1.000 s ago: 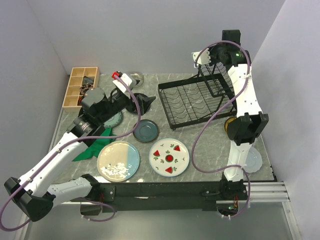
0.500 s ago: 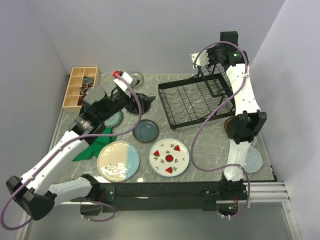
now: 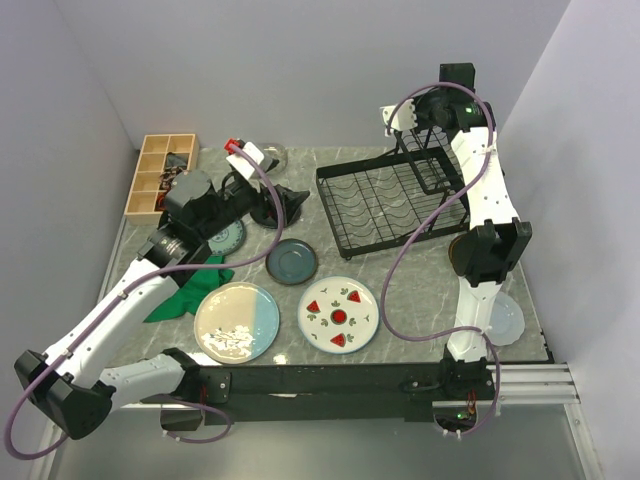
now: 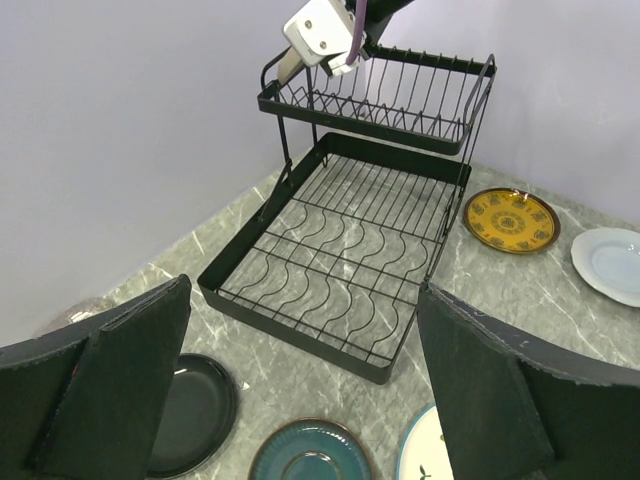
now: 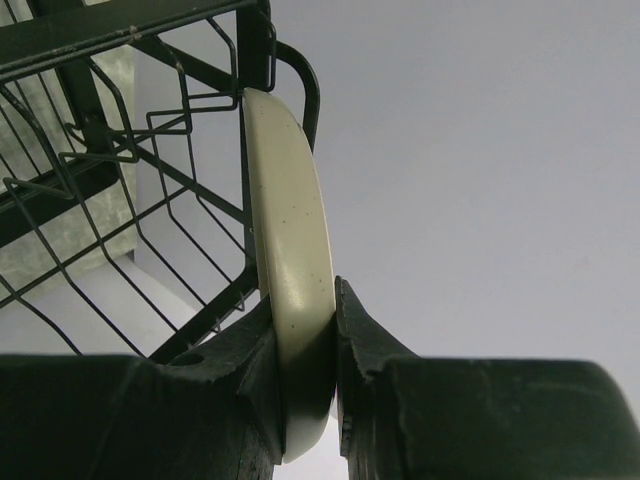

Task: Load the plates into the dish rack
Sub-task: Pass the plate from the right arm to the left

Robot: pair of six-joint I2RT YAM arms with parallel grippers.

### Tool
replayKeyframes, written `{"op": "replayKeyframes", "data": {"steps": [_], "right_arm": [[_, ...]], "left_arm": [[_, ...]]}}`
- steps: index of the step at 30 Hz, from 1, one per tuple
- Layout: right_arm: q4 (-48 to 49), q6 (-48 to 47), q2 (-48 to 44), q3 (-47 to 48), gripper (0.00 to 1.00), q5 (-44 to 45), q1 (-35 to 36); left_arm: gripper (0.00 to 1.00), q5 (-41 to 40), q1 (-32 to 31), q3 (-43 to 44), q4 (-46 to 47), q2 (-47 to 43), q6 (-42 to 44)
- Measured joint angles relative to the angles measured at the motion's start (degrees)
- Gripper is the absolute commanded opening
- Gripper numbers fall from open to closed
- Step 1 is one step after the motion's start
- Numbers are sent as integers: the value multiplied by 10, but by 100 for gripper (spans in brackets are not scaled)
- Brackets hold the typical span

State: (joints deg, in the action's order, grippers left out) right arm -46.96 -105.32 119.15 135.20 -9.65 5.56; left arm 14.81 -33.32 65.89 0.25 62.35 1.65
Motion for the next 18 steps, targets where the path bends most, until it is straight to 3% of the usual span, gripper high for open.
{"op": "replayKeyframes", "data": {"steps": [18], "right_arm": [[6,11,3,-2,2,0,0]], "left_arm": [[100,10,9,0,0,5,-5]]}}
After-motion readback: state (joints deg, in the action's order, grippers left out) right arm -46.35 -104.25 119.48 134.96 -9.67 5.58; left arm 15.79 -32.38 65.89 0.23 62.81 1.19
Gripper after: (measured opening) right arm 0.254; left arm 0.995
